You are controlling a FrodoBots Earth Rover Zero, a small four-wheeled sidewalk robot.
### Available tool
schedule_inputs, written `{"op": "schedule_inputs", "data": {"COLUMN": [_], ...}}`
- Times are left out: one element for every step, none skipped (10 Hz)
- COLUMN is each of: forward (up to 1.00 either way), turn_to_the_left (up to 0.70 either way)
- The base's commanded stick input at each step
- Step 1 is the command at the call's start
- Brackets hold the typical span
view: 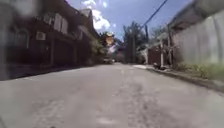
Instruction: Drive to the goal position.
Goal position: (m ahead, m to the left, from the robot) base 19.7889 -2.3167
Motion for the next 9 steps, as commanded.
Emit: {"op": "schedule_inputs", "data": {"forward": [0.98,0.98,0.98,0.98,0.98,0.98,0.98,0.98,0.98], "turn_to_the_left": [-0.10,-0.24,-0.24,-0.14,0.00,0.00,0.00,0.00,0.00]}}
